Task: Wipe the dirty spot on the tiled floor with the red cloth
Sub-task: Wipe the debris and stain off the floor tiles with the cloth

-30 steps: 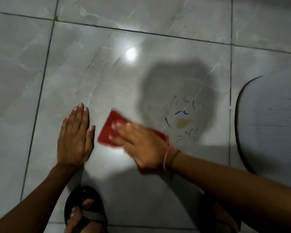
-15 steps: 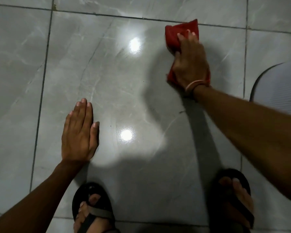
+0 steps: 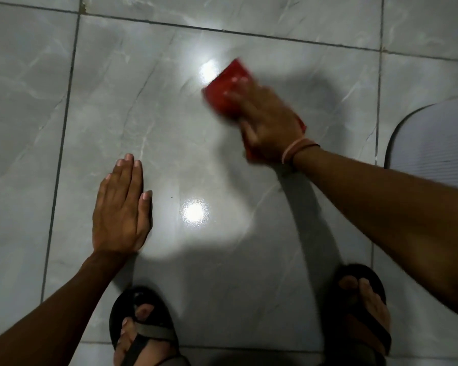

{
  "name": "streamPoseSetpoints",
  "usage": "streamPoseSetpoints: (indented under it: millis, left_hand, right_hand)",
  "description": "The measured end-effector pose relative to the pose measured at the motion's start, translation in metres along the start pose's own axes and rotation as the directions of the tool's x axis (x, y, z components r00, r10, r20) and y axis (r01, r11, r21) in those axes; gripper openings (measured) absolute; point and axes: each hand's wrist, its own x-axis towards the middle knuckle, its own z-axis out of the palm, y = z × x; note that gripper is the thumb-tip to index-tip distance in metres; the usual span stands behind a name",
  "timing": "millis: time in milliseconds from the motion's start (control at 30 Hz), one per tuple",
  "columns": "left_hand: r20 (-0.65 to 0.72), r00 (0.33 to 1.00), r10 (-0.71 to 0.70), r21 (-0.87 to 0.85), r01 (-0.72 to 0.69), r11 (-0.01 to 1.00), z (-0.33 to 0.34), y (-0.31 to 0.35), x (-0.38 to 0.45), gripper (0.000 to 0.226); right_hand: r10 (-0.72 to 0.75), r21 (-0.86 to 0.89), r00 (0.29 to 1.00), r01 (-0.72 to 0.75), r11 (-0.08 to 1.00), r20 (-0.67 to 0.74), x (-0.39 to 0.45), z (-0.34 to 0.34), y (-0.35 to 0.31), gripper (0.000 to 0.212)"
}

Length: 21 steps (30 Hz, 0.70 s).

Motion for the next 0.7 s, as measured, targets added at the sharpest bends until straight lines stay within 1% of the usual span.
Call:
streamPoseSetpoints:
  millis: [33, 67, 100, 133, 167, 200, 233, 267, 300, 333, 367, 400, 433, 467, 500, 533, 567, 600, 633, 667, 700]
  left_hand:
    - [0.001, 1.000, 0.002, -0.001, -0.002, 1.000, 0.000, 0.001, 0.001, 0.060]
    - [-0.001, 1.000, 0.004, -0.002, -0.004, 1.000, 0.000, 0.001, 0.001, 0.060]
    - [-0.005, 1.000, 0.008, -0.003, -0.008, 1.000, 0.001, 0.002, 0.001, 0.060]
    - [-0.011, 1.000, 0.012, -0.002, -0.012, 1.000, 0.001, 0.001, 0.001, 0.060]
    - [-0.019, 1.000, 0.020, -0.002, -0.020, 1.000, 0.002, 0.001, 0.001, 0.060]
    - [-0.026, 0.999, 0.026, -0.003, -0.026, 1.000, 0.004, 0.000, 0.001, 0.060]
    - [-0.030, 0.999, 0.026, -0.003, -0.026, 1.000, 0.004, -0.002, 0.001, 0.060]
    - [-0.030, 0.999, 0.024, -0.008, -0.024, 1.000, 0.004, -0.003, 0.000, 0.060]
    - [-0.028, 0.999, 0.024, -0.011, -0.024, 1.000, 0.005, -0.004, 0.001, 0.060]
    - [-0.029, 0.999, 0.019, -0.009, -0.019, 1.000, 0.004, -0.005, 0.000, 0.060]
    - [-0.031, 0.999, 0.008, -0.007, -0.009, 1.000, 0.002, -0.005, -0.001, 0.060]
    - [-0.029, 1.000, -0.003, -0.008, 0.003, 1.000, 0.001, -0.003, 0.000, 0.060]
    - [-0.021, 1.000, -0.015, -0.004, 0.015, 1.000, 0.000, -0.001, 0.000, 0.060]
    - [-0.012, 1.000, -0.020, -0.002, 0.020, 1.000, 0.000, 0.000, 0.000, 0.060]
    - [-0.005, 1.000, -0.017, -0.005, 0.017, 1.000, 0.001, 0.001, -0.001, 0.060]
    - [-0.002, 1.000, -0.011, -0.006, 0.011, 1.000, 0.001, 0.001, -0.001, 0.060]
    - [-0.005, 1.000, -0.006, -0.004, 0.005, 1.000, 0.002, 0.001, 0.000, 0.060]
    - [-0.008, 1.000, -0.002, -0.001, 0.002, 1.000, 0.003, 0.000, 0.000, 0.060]
    - [-0.013, 1.000, 0.000, 0.001, 0.000, 1.000, 0.003, 0.000, 0.001, 0.060]
    - [-0.022, 1.000, 0.000, -0.002, 0.000, 1.000, 0.003, 0.000, 0.001, 0.059]
    - [-0.030, 1.000, 0.001, -0.005, -0.002, 1.000, 0.004, 0.001, 0.000, 0.059]
  right_hand:
    - [0.207, 0.021, 0.977, -0.206, 0.978, -0.060, 0.009, 0.002, -0.004, 0.057]
    - [0.331, 0.035, 0.939, -0.329, 0.944, -0.094, 0.012, 0.006, -0.016, 0.058]
    - [0.372, 0.026, 0.921, -0.371, 0.928, -0.117, 0.007, 0.011, -0.033, 0.059]
    - [0.339, 0.017, 0.931, -0.340, 0.940, -0.135, -0.006, 0.018, -0.050, 0.059]
    - [0.240, 0.006, 0.962, -0.241, 0.971, -0.132, -0.029, 0.025, -0.067, 0.059]
    - [0.111, 0.003, 0.990, -0.111, 0.994, -0.083, -0.060, 0.031, -0.082, 0.059]
    - [-0.017, 0.001, 1.000, 0.017, 1.000, 0.003, -0.093, 0.035, -0.092, 0.060]
    - [-0.127, -0.001, 0.988, 0.127, 0.992, 0.088, -0.126, 0.035, -0.093, 0.062]
    - [-0.201, 0.002, 0.968, 0.203, 0.979, 0.148, -0.155, 0.033, -0.086, 0.065]
    - [-0.230, 0.010, 0.959, 0.231, 0.973, 0.169, -0.177, 0.028, -0.072, 0.067]
    - [-0.196, 0.008, 0.968, 0.197, 0.980, 0.153, -0.191, 0.020, -0.053, 0.068]
    - [-0.092, -0.002, 0.988, 0.093, 0.996, 0.126, -0.197, 0.012, -0.032, 0.068]
    - [0.057, -0.008, 0.996, -0.056, 0.998, 0.075, -0.197, 0.004, -0.010, 0.068]
    - [0.228, -0.005, 0.974, -0.228, 0.974, 0.005, -0.190, -0.003, 0.013, 0.067]
    - [0.400, 0.004, 0.914, -0.400, 0.916, -0.071, -0.177, -0.011, 0.034, 0.066]
    - [0.546, 0.028, 0.828, -0.547, 0.837, -0.129, -0.159, -0.016, 0.049, 0.066]
    - [0.650, 0.055, 0.739, -0.652, 0.756, -0.175, -0.138, -0.018, 0.055, 0.065]
    - [0.720, 0.071, 0.662, -0.724, 0.686, -0.209, -0.118, -0.017, 0.053, 0.065]
    - [0.752, 0.074, 0.613, -0.761, 0.644, -0.242, -0.103, -0.013, 0.043, 0.065]
    - [0.747, 0.069, 0.608, -0.761, 0.644, -0.270, -0.092, -0.009, 0.026, 0.064]
    - [0.700, 0.057, 0.652, -0.719, 0.693, -0.292, -0.089, -0.001, 0.002, 0.063]
